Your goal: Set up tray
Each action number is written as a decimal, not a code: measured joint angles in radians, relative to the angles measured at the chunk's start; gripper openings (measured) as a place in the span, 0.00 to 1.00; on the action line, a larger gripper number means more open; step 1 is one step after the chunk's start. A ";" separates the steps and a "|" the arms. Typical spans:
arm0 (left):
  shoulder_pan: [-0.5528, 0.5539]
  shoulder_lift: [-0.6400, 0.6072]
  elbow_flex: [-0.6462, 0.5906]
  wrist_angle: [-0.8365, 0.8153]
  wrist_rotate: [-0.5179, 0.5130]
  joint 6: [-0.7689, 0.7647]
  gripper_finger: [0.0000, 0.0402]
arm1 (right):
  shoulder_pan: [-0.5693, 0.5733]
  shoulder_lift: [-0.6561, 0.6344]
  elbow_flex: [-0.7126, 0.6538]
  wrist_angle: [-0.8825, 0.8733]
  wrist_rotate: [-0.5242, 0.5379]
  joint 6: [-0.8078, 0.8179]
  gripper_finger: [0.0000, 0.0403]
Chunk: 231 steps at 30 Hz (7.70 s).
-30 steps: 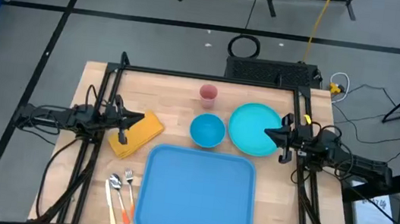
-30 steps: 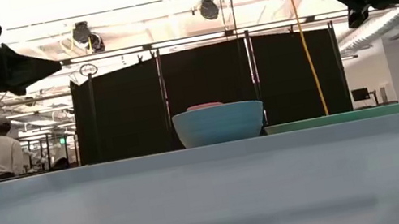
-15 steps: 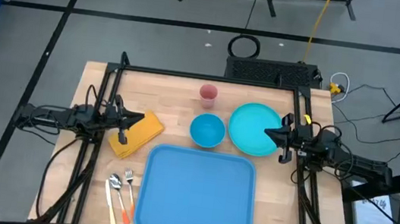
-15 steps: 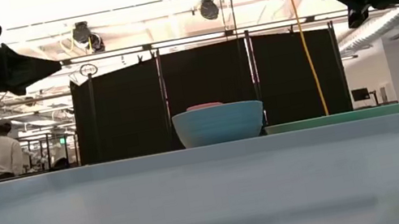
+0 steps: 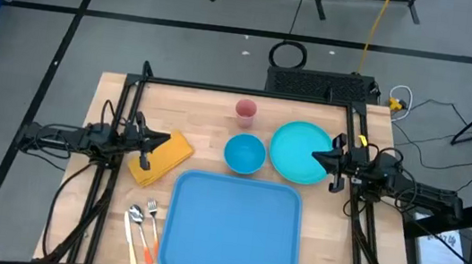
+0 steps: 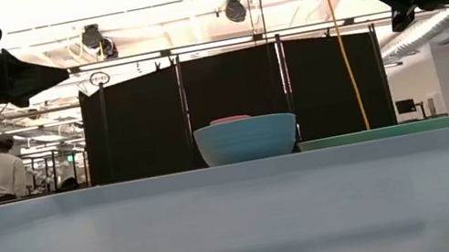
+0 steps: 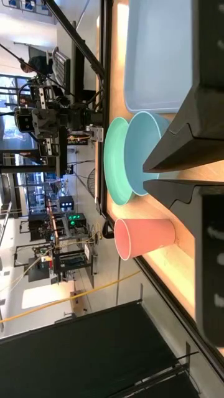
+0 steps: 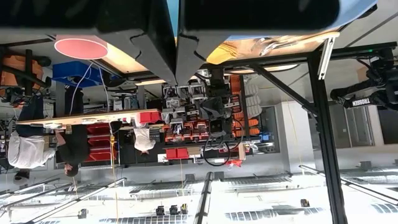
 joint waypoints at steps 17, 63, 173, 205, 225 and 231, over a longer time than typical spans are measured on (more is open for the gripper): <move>0.000 0.000 0.000 0.000 0.000 0.000 0.09 | 0.000 0.000 0.000 0.000 0.000 0.000 0.00; 0.000 0.000 0.000 0.000 0.000 0.000 0.09 | 0.000 0.000 0.000 0.004 0.000 0.000 0.00; 0.000 0.000 0.001 -0.020 -0.026 -0.032 0.09 | -0.771 1.718 1.032 -1.118 0.088 -0.334 0.04; 0.000 0.000 0.000 -0.009 -0.026 -0.039 0.09 | -0.765 1.187 1.322 -1.428 -0.123 -0.217 0.00; 0.000 0.000 0.000 -0.008 -0.026 -0.074 0.09 | 0.184 1.229 1.310 -1.336 0.023 0.134 0.00; 0.000 0.000 0.000 -0.008 -0.025 -0.108 0.09 | 0.328 1.408 1.310 -1.207 0.040 0.206 0.00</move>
